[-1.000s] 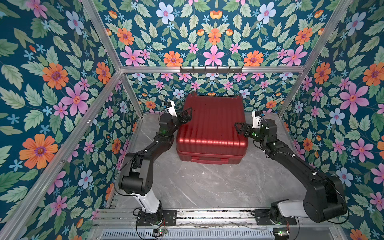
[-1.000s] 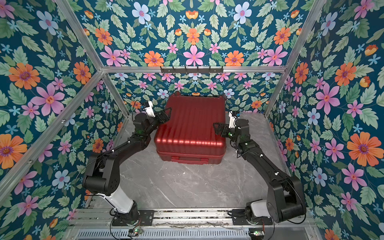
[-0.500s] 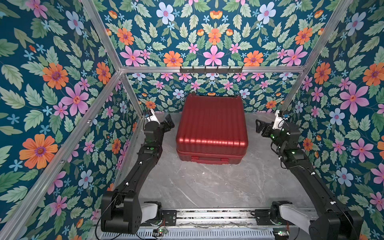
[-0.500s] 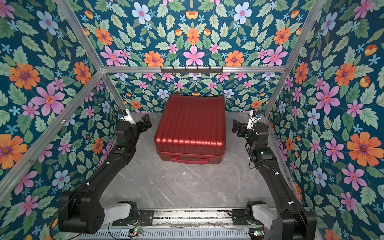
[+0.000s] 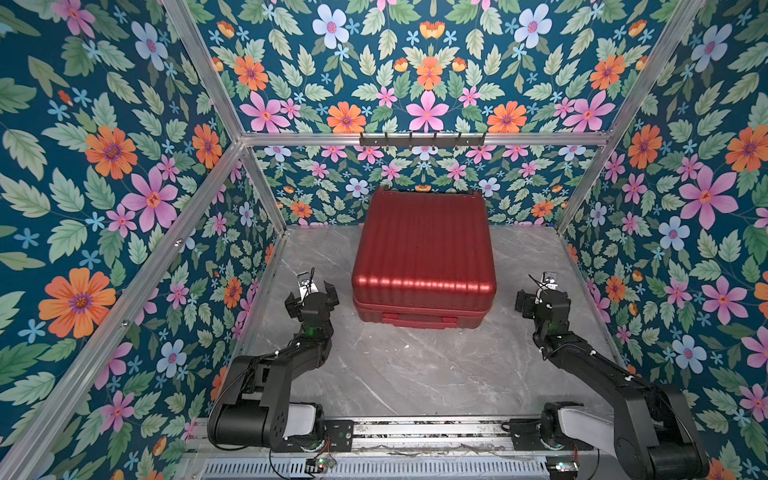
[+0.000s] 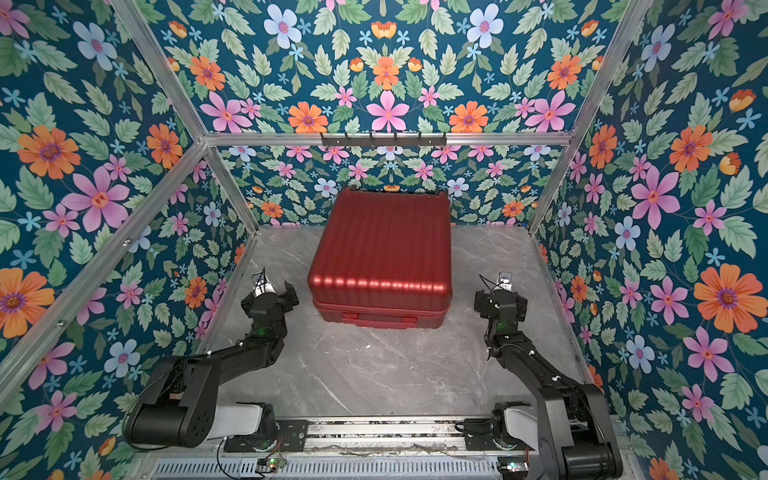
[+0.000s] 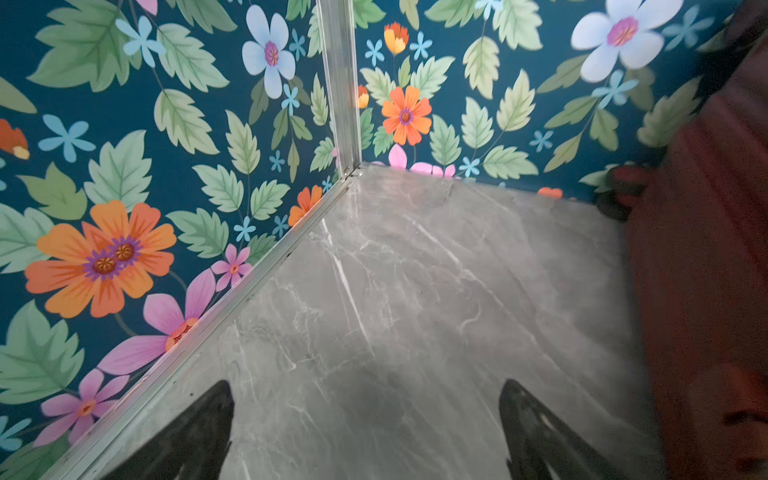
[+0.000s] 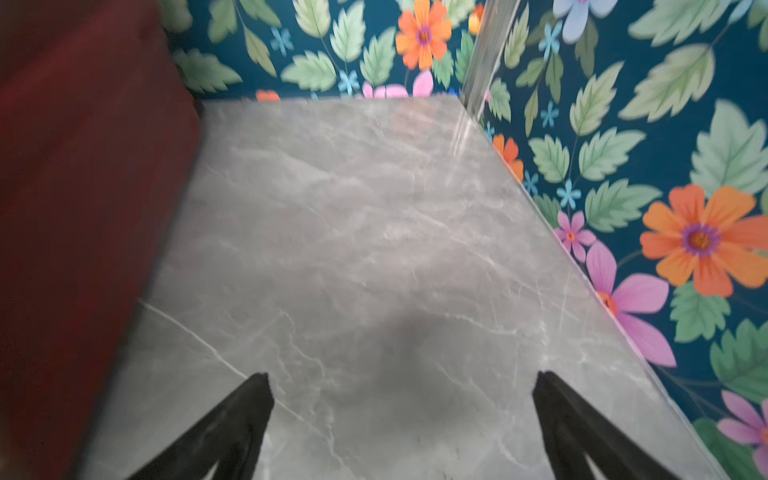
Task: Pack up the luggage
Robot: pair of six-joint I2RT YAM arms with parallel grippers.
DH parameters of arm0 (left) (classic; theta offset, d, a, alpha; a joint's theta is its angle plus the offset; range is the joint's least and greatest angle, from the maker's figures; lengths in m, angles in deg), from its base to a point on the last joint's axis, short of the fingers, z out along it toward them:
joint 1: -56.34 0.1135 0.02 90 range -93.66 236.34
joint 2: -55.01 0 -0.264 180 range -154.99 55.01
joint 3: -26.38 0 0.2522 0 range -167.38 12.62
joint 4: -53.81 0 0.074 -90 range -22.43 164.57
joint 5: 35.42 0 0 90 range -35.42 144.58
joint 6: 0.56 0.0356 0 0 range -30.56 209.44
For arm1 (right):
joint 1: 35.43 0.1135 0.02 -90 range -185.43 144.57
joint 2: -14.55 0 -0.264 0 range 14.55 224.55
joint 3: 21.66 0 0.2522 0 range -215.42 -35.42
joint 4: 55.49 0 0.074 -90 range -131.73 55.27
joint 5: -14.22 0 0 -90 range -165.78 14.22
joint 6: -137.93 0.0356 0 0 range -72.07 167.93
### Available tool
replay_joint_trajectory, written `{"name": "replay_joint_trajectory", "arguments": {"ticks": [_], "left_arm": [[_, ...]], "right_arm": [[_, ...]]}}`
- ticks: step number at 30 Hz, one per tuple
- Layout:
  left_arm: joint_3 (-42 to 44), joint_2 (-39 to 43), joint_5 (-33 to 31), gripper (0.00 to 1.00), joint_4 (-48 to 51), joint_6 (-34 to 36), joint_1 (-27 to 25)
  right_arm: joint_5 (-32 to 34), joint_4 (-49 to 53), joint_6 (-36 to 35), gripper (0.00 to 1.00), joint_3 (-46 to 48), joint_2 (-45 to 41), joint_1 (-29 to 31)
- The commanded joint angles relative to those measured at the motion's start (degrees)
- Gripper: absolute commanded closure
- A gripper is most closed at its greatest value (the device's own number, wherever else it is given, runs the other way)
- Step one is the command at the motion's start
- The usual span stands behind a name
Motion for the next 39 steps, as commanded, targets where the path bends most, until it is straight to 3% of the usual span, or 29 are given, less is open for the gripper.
{"name": "replay_joint_trajectory", "arguments": {"ticks": [1, 5, 7, 9, 12, 14, 16, 17, 18, 20, 21, 23, 24, 26, 28, 39], "left_arm": [[-0.01, -2.26, -1.20, 0.01, -12.62, 3.87, 0.30], [0.83, -0.95, -3.35, 0.01, -7.96, 3.54, 0.30], [4.08, -2.01, -2.69, 0.01, -11.68, 2.76, 0.72], [6.55, -4.49, -2.25, 0.01, -18.95, 3.52, 1.06], [6.42, -7.17, 1.79, 0.01, -20.93, 5.09, 1.00], [7.48, -11.42, 3.57, 0.01, -29.15, 7.36, 1.13], [5.75, -10.68, 5.49, 0.01, -23.48, 6.11, 1.16], [5.32, -11.01, 6.33, 0.00, -22.80, 5.59, 1.78], [5.22, -11.59, 7.68, 0.00, -24.06, 5.82, 2.64], [5.79, -13.75, 10.04, 0.00, -24.47, 4.98, 3.48], [6.39, -15.85, 9.90, 0.00, -31.19, 6.64, 3.48], [5.03, -13.23, 11.29, 0.00, -22.23, 4.12, 4.12], [5.58, -15.06, 11.91, 0.00, -27.31, 5.11, 4.76], [4.94, -13.47, 12.14, 0.00, -22.92, 3.66, 4.91], [5.52, -14.75, 12.42, 0.00, -26.61, 4.49, 5.13], [5.52, -14.42, 12.41, 0.00, -26.41, 4.66, 5.12]], "right_arm": [[1.31, -12.30, 0.09, 0.01, 2.99, 3.58, -0.09], [-4.44, -14.40, 2.23, 0.01, 4.41, 1.53, -0.04], [-5.39, -14.97, 1.84, 0.01, 4.37, 2.49, -0.01], [-4.90, -21.46, 0.82, 0.01, 5.65, 6.58, -0.01], [-6.67, -29.85, -0.34, 0.01, 6.92, 11.57, 0.12], [-7.63, -26.38, 1.34, 0.01, 6.43, 10.88, -0.66], [-7.02, -34.48, 0.21, 0.01, 6.88, 15.72, -0.72], [-7.04, -33.30, 0.87, 0.01, 7.04, 14.71, -0.79], [-7.88, -25.32, 2.37, 0.01, 5.45, 12.70, -1.00], [-9.68, -29.65, 2.43, 0.01, 5.57, 14.67, -2.88], [-10.01, -25.43, 3.10, 0.01, 4.96, 13.18, -3.08], [-10.36, -28.06, 3.12, 0.01, 5.40, 14.24, -3.44], [-10.39, -27.79, 3.12, 0.01, 5.35, 14.05, -3.41], [-10.56, -25.70, 3.36, 0.01, 5.01, 13.28, -3.43], [-10.37, -27.19, 3.08, 0.01, 5.21, 13.77, -3.43], [-10.46, -26.06, 3.20, 0.01, 5.08, 13.43, -3.37]]}}
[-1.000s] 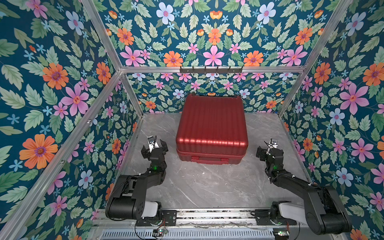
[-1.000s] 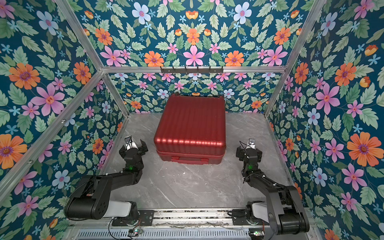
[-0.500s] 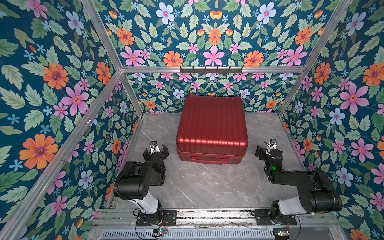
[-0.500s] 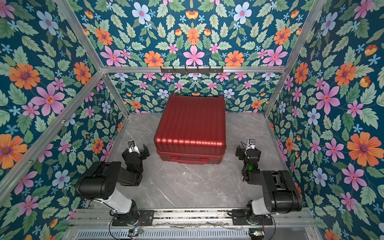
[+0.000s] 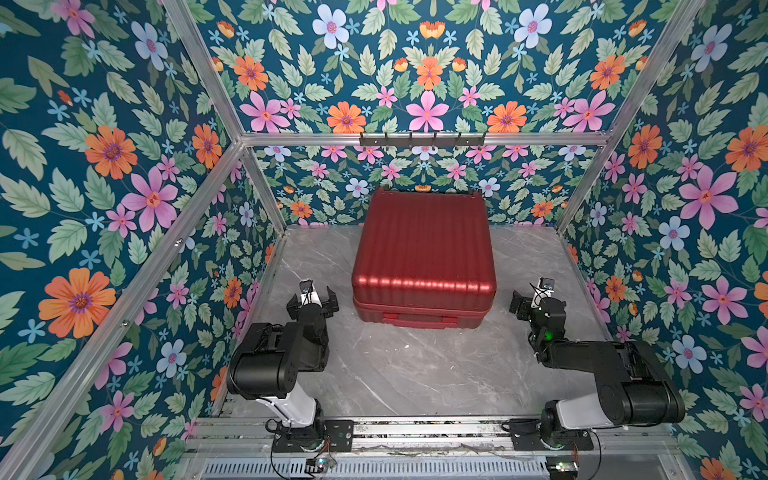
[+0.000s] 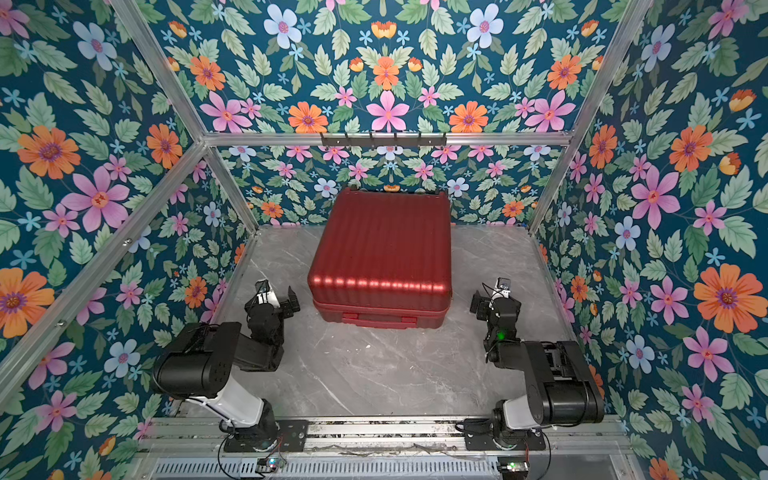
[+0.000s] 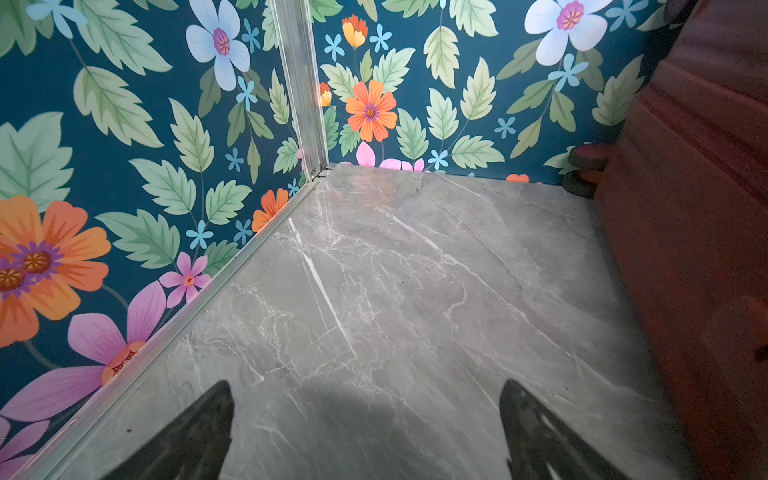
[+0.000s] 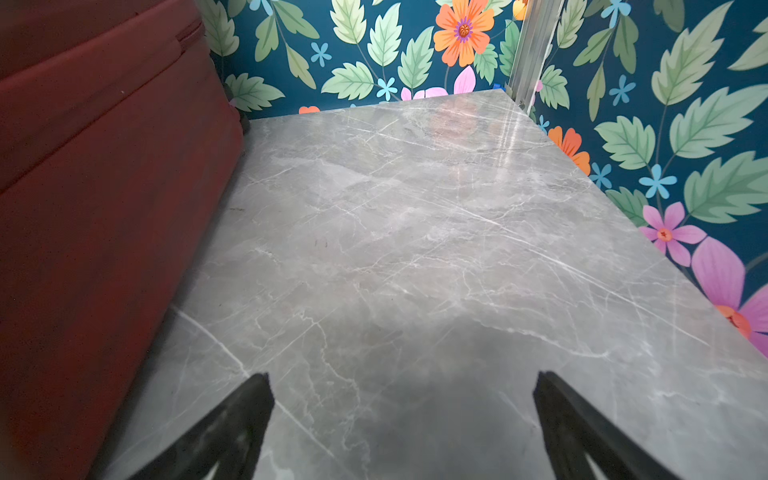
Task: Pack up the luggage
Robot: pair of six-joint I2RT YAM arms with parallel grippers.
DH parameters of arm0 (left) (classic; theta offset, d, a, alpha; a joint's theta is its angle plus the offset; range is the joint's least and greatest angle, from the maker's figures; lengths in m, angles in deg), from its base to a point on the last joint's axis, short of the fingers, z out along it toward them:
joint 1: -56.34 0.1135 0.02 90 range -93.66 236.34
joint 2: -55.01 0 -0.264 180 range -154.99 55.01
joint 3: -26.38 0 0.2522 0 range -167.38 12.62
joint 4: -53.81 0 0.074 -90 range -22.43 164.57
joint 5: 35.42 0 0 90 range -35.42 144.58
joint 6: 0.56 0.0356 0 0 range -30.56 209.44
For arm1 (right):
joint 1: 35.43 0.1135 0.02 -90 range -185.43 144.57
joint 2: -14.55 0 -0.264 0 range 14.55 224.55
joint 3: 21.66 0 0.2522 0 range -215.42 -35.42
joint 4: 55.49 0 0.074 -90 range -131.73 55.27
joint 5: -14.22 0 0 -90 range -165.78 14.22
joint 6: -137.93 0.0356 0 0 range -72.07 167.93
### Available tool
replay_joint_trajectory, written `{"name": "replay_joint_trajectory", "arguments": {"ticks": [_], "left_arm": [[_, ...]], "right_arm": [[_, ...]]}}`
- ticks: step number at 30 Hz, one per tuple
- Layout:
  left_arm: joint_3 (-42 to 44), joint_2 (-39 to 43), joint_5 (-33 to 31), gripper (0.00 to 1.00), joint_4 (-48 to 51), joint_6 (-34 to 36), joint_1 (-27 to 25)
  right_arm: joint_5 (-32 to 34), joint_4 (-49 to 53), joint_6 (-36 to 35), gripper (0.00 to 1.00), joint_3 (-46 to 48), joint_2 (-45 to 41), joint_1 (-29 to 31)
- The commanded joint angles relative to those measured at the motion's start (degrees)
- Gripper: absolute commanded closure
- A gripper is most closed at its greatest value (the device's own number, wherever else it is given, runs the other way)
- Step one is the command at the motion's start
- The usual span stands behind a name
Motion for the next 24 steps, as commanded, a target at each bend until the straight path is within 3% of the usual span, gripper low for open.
{"name": "replay_joint_trajectory", "arguments": {"ticks": [1, 24], "left_arm": [[-0.03, 0.13, 0.21, 0.00, -1.90, 0.21, -0.03], [-0.04, 0.03, 0.24, 0.00, -1.78, 0.25, -0.03]], "right_arm": [[0.02, -1.01, 0.34, 0.01, -0.16, -0.20, 0.00], [-1.04, -0.69, 0.19, 0.01, -0.34, -0.23, -0.29]]}}
